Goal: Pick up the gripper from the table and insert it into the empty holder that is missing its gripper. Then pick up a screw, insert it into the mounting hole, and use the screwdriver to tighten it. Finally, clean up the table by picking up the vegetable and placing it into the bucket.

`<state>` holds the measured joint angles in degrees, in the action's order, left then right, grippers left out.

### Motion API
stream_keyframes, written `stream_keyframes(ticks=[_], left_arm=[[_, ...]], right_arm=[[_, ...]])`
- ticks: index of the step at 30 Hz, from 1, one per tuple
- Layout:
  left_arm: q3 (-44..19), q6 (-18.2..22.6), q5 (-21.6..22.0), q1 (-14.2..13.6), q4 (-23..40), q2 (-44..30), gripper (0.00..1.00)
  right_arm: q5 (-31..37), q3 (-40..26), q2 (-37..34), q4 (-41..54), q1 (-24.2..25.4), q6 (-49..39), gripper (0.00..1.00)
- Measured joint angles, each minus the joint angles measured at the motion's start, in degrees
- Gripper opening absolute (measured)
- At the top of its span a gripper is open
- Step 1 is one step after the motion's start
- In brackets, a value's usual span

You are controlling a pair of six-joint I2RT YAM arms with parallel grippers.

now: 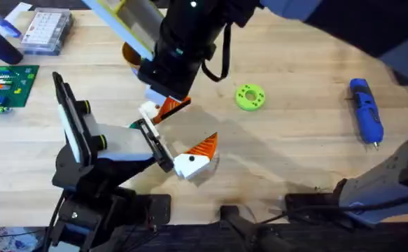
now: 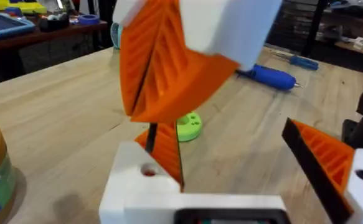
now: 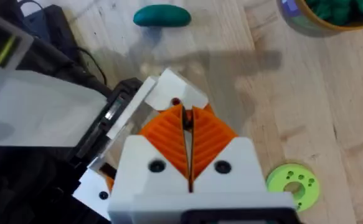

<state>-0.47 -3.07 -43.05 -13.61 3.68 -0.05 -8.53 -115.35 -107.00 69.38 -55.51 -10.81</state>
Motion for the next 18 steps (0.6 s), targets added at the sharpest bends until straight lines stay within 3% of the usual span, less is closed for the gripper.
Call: stream_keyframes(ticks=[18], left_arm=[[0.0, -0.4, 0.4, 0.0, 0.0, 0.0, 0.993]], right_arm=[[-0.1, 0.0, -1.4, 0.1, -1.0, 0.0, 0.013]])
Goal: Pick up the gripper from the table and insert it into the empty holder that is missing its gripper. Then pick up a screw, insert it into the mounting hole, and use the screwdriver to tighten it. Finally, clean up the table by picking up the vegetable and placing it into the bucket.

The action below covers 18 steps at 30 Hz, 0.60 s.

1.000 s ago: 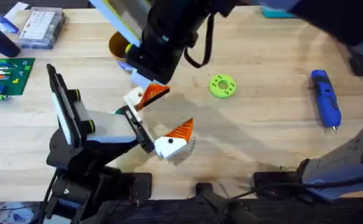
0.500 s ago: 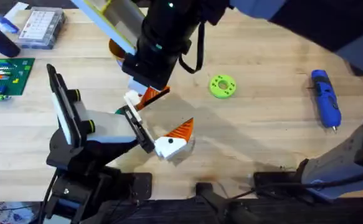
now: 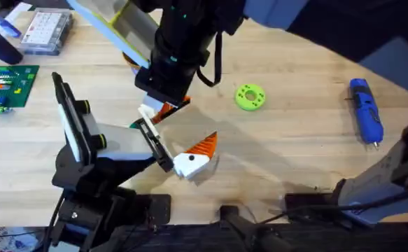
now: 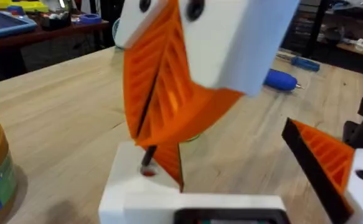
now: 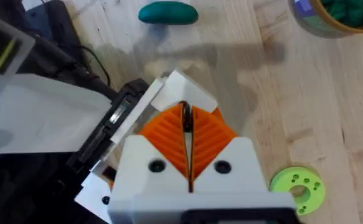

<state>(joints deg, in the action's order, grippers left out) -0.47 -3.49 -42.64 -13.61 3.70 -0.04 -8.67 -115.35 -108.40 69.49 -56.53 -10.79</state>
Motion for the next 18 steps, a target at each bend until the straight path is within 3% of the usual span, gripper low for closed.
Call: stream_keyframes(ticks=[18], left_arm=[[0.0, 0.0, 0.0, 0.0, 0.0, 0.0, 0.993]], right_arm=[[0.0, 0.0, 0.0, 0.3, 0.0, 0.0, 0.013]])
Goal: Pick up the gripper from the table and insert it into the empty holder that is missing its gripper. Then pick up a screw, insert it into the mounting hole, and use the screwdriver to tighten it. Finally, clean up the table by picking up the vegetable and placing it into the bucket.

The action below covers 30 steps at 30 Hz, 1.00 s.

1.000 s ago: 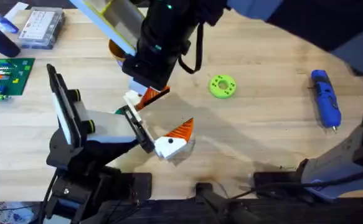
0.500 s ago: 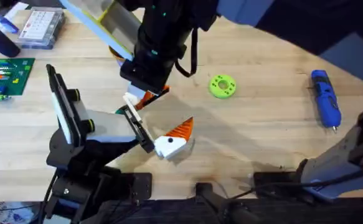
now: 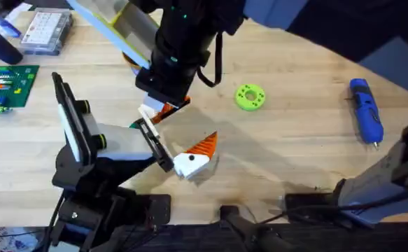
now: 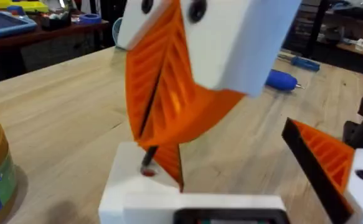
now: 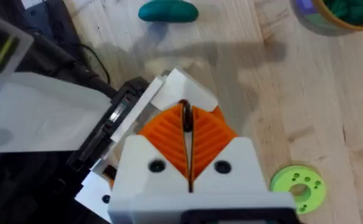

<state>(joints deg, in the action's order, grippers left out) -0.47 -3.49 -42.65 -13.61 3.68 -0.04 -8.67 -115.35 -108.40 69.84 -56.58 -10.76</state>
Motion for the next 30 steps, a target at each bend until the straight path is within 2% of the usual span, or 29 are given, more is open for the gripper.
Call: stream_keyframes(ticks=[30], left_arm=[[0.0, 0.0, 0.0, 0.0, 0.0, 0.0, 0.993]], right_arm=[[-1.3, 0.0, 0.0, 0.2, 0.0, 0.0, 0.013]])
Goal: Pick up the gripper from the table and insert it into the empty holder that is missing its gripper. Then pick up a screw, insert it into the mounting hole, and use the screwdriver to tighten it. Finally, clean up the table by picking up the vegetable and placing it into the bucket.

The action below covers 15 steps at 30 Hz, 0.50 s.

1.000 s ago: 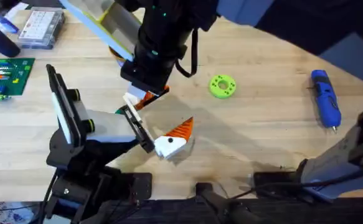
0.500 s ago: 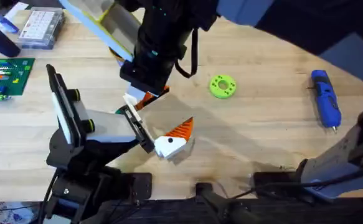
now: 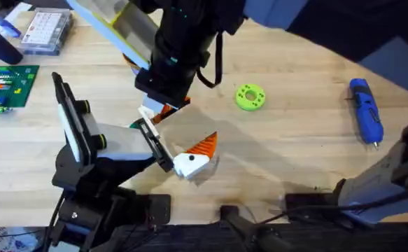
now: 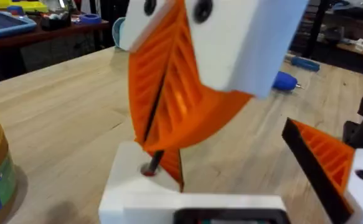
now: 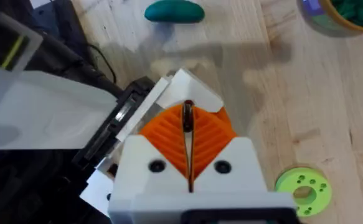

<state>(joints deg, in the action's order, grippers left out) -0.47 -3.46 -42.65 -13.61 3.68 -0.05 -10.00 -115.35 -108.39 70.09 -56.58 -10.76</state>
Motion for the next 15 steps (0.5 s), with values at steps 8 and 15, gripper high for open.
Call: stream_keyframes(ticks=[8, 15], left_arm=[[0.0, 0.0, 0.0, 0.0, 0.0, 0.0, 0.993], [0.0, 0.0, 0.0, 0.0, 0.0, 0.0, 0.993]], right_arm=[[0.0, 0.0, 0.0, 0.1, 0.0, 0.0, 0.013], [-0.1, 0.0, -0.9, -0.4, 0.0, 0.0, 0.013]])
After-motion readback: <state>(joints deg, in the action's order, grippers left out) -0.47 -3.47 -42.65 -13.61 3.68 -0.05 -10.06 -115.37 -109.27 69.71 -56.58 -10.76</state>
